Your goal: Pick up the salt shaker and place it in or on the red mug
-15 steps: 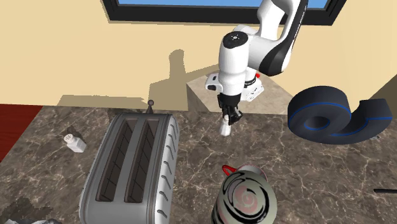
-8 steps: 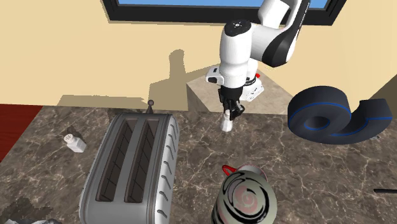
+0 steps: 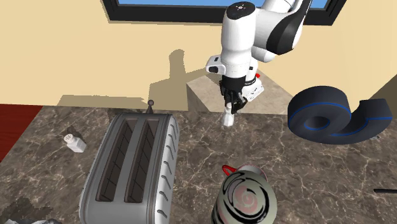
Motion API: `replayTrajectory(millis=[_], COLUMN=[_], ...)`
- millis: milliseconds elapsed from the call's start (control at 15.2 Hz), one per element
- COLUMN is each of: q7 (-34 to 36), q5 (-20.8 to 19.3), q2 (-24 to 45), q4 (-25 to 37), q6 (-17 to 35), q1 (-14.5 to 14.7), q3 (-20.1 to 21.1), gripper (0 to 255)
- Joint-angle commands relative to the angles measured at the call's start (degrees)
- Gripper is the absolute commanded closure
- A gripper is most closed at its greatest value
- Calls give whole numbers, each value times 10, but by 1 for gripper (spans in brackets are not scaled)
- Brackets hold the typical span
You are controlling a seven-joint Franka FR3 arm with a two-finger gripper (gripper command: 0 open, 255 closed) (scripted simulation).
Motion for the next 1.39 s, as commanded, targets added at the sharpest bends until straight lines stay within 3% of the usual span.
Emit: replayTrajectory(millis=[0, 1056, 1320], q7=[1, 16, 65], q5=[-4, -28, -32], q2=[-6, -22, 54], q4=[12, 118, 193], q6=[-18, -140, -128], q1=[-1, -9, -16], q3=[-5, -33, 14], gripper=[255, 255, 255])
